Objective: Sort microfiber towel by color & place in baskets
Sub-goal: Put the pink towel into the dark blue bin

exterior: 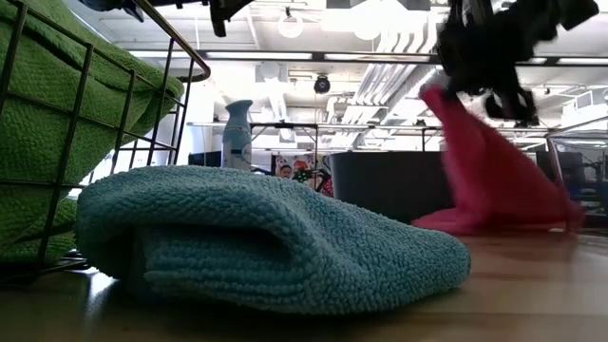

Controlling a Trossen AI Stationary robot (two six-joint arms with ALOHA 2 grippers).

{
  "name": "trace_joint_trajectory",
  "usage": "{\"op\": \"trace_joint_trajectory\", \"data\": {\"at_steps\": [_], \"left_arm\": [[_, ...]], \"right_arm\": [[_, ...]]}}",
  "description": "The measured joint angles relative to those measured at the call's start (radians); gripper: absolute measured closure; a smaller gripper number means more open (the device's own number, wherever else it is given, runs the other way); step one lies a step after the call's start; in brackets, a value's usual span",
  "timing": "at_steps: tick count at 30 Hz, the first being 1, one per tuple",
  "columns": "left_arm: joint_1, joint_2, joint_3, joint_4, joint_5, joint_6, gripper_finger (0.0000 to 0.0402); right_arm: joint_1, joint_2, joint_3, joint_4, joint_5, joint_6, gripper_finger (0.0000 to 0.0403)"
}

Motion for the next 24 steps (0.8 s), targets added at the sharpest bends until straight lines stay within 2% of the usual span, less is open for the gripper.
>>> {"op": "trace_joint_trajectory", "data": {"at_steps": [3, 8, 12, 16, 20, 24], "left_arm": [[0.0, 0.0, 0.0, 0.0, -0.002, -0.001, 0.0156], [0.0, 0.0, 0.0, 0.0, -0.007, -0.001, 0.0156], [0.0, 0.0, 0.0, 0.001, -0.007, -0.001, 0.0156], [0.0, 0.0, 0.0, 0.005, -0.009, -0.001, 0.0156], [0.0, 0.0, 0.0, 0.005, -0.009, -0.001, 0.0156], [0.0, 0.0, 0.0, 0.005, -0.009, 0.0, 0.0156]], "right_arm": [[0.035, 0.0, 0.023, 0.087, 0.044, -0.002, 0.0403], [0.027, 0.0, 0.051, -0.107, 0.2, 0.002, 0.0403], [0.002, 0.0, 0.052, -0.106, 0.208, -0.012, 0.0403], [-0.026, 0.011, 0.054, -0.115, 0.158, -0.129, 0.0397], [-0.07, 0.057, 0.061, -0.164, 0.081, -0.226, 0.0352], [-0.094, 0.145, 0.107, -0.19, 0.074, -0.399, 0.0281]]}}
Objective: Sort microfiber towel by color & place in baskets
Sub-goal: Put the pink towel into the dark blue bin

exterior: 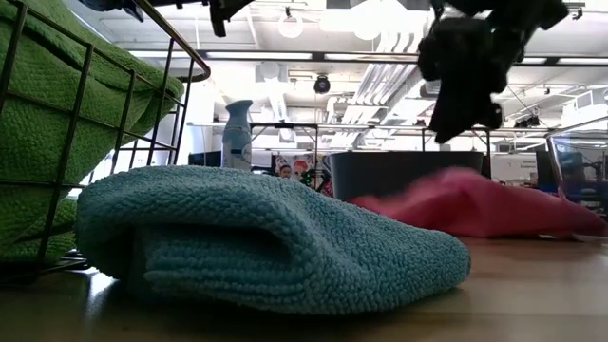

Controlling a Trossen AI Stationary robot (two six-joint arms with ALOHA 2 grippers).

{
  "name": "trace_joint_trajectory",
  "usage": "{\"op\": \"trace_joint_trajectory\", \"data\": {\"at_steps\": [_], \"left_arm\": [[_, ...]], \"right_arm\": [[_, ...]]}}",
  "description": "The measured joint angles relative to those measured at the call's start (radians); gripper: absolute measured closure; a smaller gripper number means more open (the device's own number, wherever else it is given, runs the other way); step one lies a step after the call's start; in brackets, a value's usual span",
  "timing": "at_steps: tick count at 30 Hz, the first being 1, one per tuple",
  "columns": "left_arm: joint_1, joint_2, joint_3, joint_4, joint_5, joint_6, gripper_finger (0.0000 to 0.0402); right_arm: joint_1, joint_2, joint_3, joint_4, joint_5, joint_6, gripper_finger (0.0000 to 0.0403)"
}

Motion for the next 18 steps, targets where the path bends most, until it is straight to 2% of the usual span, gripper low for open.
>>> {"op": "trace_joint_trajectory", "data": {"at_steps": [4, 7, 10, 13, 18], "left_arm": [[0.0, 0.0, 0.0, 0.0, 0.0, 0.0, 0.0156], [0.0, 0.0, 0.0, 0.0, 0.0, 0.0, 0.0156], [0.0, 0.0, 0.0, 0.0, 0.0, 0.003, 0.0156], [0.0, 0.0, 0.0, 0.0, 0.0, 0.009, 0.0156], [0.0, 0.0, 0.0, 0.0, 0.0, 0.018, 0.0156]], "right_arm": [[-0.002, 0.118, 0.043, -0.064, 0.0, -0.136, 0.0208], [-0.002, 0.206, 0.056, -0.125, 0.0, -0.171, 0.0159], [-0.002, 0.272, 0.059, -0.115, -0.001, -0.186, 0.0121], [-0.002, 0.325, 0.061, -0.093, 0.016, -0.214, 0.0099], [-0.002, 0.404, 0.061, -0.084, 0.059, -0.216, 0.0091]]}}
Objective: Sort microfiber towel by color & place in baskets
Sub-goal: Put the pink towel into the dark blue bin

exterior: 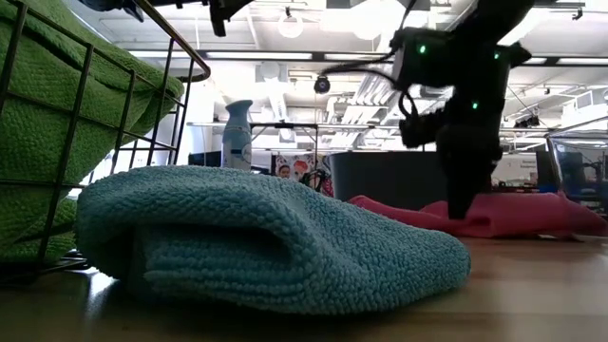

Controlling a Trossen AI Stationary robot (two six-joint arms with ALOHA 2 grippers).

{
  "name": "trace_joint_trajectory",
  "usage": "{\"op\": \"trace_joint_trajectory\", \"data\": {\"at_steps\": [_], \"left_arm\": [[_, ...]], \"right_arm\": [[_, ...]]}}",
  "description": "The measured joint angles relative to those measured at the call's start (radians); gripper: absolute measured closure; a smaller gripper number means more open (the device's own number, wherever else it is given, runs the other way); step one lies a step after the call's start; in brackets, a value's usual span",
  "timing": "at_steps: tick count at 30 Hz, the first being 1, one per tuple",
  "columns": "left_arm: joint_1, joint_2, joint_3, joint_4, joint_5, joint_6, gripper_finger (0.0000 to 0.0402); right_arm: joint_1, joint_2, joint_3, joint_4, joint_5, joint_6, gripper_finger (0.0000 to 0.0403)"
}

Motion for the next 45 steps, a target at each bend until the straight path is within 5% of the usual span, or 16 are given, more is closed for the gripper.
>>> {"op": "trace_joint_trajectory", "data": {"at_steps": [9, 17, 22, 29, 40, 45], "left_arm": [[0.002, -0.026, -0.001, -0.001, 0.004, 0.022, 0.0156], [0.002, -0.106, -0.001, -0.111, 0.014, 0.116, 0.0156], [0.015, -0.174, -0.001, -0.189, 0.013, 0.139, 0.0156], [0.054, -0.236, 0.0, -0.188, -0.005, 0.14, 0.0156], [0.085, -0.232, 0.0, -0.182, -0.008, 0.133, 0.0156], [0.085, -0.232, 0.0, -0.177, -0.008, 0.13, 0.0156]], "right_arm": [[-0.002, 0.102, 0.007, 0.015, 0.001, 0.044, 0.0124], [-0.01, 0.068, 0.002, 0.011, -0.038, 0.058, 0.0382], [-0.011, -0.018, -0.005, -0.05, -0.066, 0.121, 0.0395], [-0.043, -0.215, 0.166, 0.007, -0.078, 0.098, 0.0399], [-0.287, -0.244, 0.42, 0.134, 0.264, -0.239, 0.0402], [-0.419, -0.243, 0.421, 0.162, 0.233, -0.287, 0.0402]]}}
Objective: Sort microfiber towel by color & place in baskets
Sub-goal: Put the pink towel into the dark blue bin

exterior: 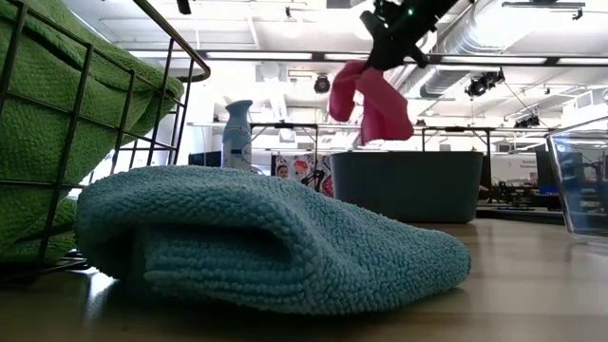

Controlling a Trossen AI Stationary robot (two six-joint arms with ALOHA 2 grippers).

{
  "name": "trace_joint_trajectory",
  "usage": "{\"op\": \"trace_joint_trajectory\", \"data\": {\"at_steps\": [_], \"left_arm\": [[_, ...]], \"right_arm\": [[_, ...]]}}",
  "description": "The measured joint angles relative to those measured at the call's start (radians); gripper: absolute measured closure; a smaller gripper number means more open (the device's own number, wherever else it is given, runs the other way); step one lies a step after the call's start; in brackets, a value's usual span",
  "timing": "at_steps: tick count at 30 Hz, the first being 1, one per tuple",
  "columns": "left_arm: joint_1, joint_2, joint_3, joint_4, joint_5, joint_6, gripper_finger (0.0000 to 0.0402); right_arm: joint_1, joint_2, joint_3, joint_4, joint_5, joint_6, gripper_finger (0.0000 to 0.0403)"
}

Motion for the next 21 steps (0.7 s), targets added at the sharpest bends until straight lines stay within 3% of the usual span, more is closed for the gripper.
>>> {"op": "trace_joint_trajectory", "data": {"at_steps": [9, 16, 21], "left_arm": [[0.0, 0.001, 0.0, 0.045, -0.005, 0.0, 0.0156], [0.0, 0.001, 0.0, 0.072, -0.009, 0.0, 0.0156], [0.0, 0.013, 0.0, 0.073, -0.009, 0.0, 0.0156]], "right_arm": [[-0.09, -0.033, -0.164, 0.039, -0.026, -0.012, 0.0402], [-0.163, -0.204, -0.339, 0.169, -0.024, 0.086, 0.0403], [-0.187, -0.239, -0.376, 0.188, -0.116, 0.218, 0.0403]]}}
